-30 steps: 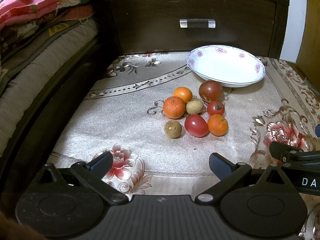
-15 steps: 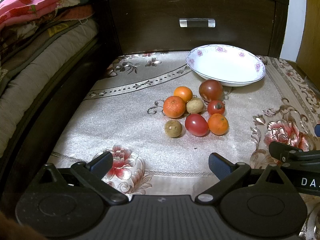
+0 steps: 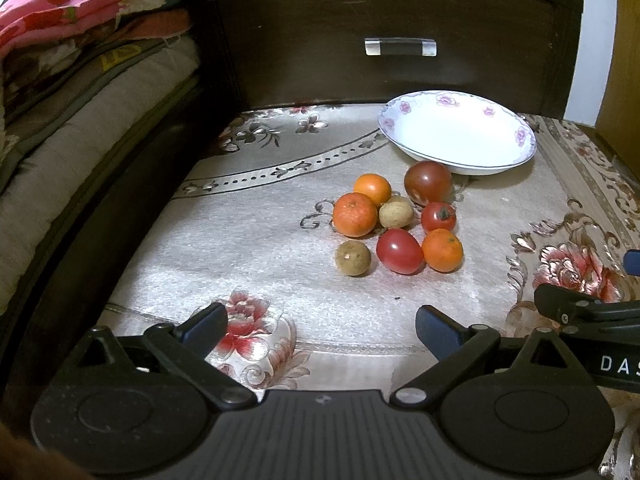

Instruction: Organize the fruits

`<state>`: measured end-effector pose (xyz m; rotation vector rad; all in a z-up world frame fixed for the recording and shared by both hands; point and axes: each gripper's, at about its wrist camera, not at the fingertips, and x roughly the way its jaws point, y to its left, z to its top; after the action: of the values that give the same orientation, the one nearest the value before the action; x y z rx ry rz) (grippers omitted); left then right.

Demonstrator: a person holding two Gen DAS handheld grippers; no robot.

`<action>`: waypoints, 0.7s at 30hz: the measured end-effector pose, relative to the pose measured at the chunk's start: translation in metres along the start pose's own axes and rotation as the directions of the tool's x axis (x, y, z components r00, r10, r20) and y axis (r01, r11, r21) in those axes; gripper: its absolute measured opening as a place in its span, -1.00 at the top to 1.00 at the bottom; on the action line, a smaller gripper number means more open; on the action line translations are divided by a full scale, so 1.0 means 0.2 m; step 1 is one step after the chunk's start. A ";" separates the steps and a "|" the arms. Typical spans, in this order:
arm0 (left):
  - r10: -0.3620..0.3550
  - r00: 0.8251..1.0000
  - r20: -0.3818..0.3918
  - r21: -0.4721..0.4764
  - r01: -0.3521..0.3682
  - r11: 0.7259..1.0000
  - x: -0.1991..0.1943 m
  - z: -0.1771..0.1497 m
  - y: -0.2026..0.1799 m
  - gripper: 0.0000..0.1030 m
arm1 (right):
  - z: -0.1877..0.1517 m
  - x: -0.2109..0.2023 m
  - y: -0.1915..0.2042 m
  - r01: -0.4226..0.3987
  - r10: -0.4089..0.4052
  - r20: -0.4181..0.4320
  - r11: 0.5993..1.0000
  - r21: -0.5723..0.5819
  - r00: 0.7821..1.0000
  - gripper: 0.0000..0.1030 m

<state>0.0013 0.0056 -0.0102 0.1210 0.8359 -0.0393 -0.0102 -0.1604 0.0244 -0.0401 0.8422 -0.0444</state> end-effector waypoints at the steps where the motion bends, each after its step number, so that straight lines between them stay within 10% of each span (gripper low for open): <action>1: -0.001 1.000 -0.002 -0.003 0.001 1.000 0.00 0.01 0.01 -1.00 | 0.00 0.00 0.01 -0.010 0.010 -0.002 1.000 -0.002 1.000 -0.77; 10: -0.032 0.999 0.006 -0.010 0.032 0.999 0.03 0.08 0.11 -1.00 | 0.09 0.05 0.04 -0.128 0.128 0.000 0.991 -0.030 0.992 -0.65; 21: -0.071 0.997 -0.010 0.044 0.071 0.996 0.10 0.11 0.17 -1.00 | 0.20 0.22 0.15 -0.323 0.311 -0.099 0.933 -0.157 0.945 0.09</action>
<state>0.0337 0.0374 -0.0062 0.1333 0.8476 -0.1243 0.0496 -0.1329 0.0160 -0.0641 0.9151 0.3339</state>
